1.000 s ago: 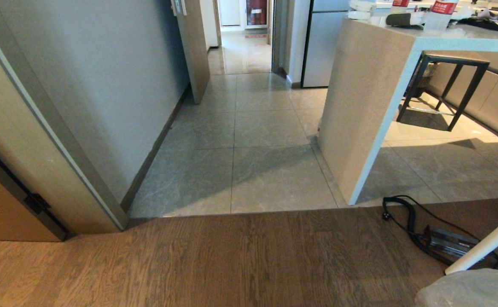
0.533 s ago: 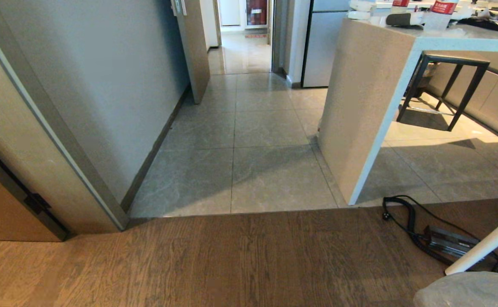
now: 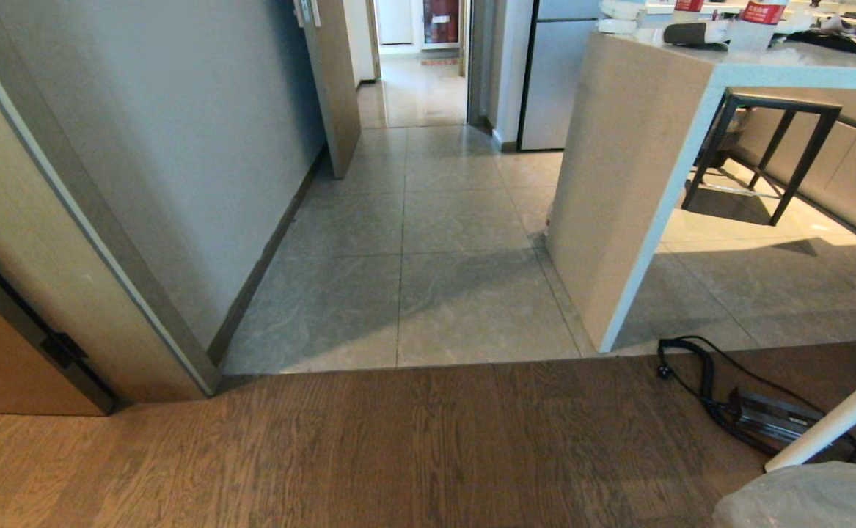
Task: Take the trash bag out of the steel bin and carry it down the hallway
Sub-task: Put the trash bag at the door
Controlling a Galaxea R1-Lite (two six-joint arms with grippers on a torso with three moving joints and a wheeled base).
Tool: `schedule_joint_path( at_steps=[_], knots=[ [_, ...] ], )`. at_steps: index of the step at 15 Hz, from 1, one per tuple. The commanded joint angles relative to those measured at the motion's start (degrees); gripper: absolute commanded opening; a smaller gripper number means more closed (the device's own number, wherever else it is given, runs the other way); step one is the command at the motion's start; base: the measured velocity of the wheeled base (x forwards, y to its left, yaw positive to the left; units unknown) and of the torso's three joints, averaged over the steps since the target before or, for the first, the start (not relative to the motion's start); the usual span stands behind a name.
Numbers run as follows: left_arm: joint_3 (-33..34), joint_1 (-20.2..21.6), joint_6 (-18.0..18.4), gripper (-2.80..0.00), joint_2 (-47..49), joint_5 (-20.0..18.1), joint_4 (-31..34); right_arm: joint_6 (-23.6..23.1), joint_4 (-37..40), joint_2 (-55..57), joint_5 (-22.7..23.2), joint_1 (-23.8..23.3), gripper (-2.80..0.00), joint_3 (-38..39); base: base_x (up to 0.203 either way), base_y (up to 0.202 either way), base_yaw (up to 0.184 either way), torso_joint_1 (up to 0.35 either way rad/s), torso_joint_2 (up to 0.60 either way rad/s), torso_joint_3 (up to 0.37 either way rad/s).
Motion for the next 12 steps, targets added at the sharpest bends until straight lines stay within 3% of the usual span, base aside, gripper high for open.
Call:
schedule_joint_path(
  at_steps=[1, 12],
  knots=[
    [0.6, 0.0, 0.1, -2.80, 0.0, 0.0, 0.0, 0.0, 0.0, 0.0, 0.0, 0.1, -2.80, 0.0, 0.000, 0.000, 0.000, 0.000, 0.00, 0.000],
    [0.6, 0.0, 0.8, -2.80, 0.0, 0.0, 0.0, -0.2, 0.0, 0.0, 0.1, 0.1, -2.80, 0.0, 0.000, 0.000, 0.000, 0.000, 0.00, 0.000]
  ],
)
